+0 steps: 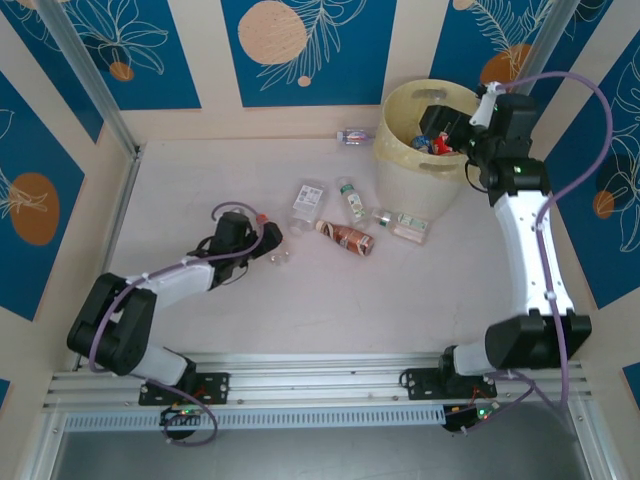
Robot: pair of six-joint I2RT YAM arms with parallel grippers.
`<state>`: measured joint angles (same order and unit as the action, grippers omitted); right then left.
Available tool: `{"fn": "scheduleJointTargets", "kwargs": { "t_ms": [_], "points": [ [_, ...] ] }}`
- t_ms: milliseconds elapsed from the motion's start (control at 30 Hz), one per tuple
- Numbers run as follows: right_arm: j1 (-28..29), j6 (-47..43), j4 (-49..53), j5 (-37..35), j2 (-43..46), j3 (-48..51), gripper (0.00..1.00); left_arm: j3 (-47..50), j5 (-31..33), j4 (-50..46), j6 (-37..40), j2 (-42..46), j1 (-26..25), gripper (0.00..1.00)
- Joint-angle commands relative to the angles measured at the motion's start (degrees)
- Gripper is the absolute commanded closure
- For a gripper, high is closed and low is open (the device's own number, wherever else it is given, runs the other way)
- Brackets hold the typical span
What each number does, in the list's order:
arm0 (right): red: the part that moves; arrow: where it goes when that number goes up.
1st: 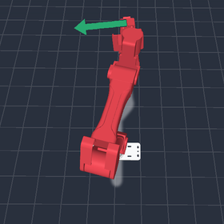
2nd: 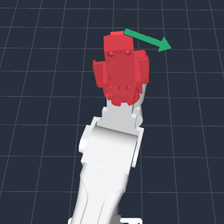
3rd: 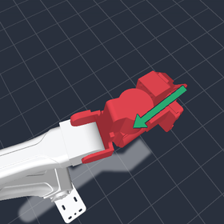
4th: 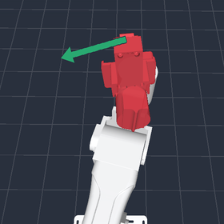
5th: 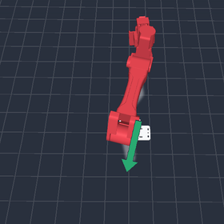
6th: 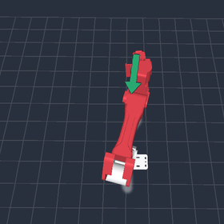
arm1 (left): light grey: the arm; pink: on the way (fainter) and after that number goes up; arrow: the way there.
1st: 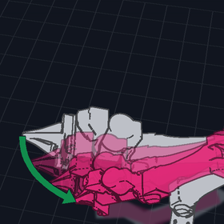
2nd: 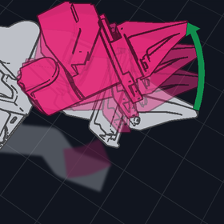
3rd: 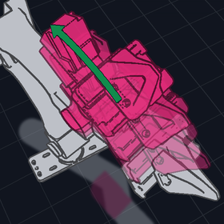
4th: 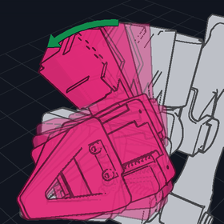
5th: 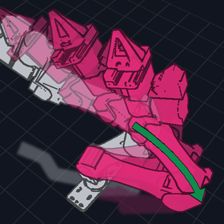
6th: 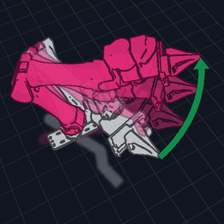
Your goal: Put the plastic bottles in the bin
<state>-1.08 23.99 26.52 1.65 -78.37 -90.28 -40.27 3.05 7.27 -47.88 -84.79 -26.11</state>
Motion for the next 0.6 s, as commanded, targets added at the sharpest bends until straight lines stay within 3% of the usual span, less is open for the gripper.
{"fn": "scheduleJointTargets", "kwargs": {
  "t_ms": [0,333,567],
  "points": [
    [0.8,3.4,-5.1,7.7,6.0,4.1,0.01,-4.1,5.2,-6.6,1.5,-2.9,-2.6,0.00],
    [1.5,3.9,-5.3,6.3,17.1,16.0,0.00,-12.4,10.7,-13.4,1.5,-11.9,-6.3,0.02],
    [1.5,3.8,-3.2,5.1,18.3,18.0,0.00,-12.4,14.4,-13.5,2.2,-14.7,-7.2,0.08]
  ]
}}
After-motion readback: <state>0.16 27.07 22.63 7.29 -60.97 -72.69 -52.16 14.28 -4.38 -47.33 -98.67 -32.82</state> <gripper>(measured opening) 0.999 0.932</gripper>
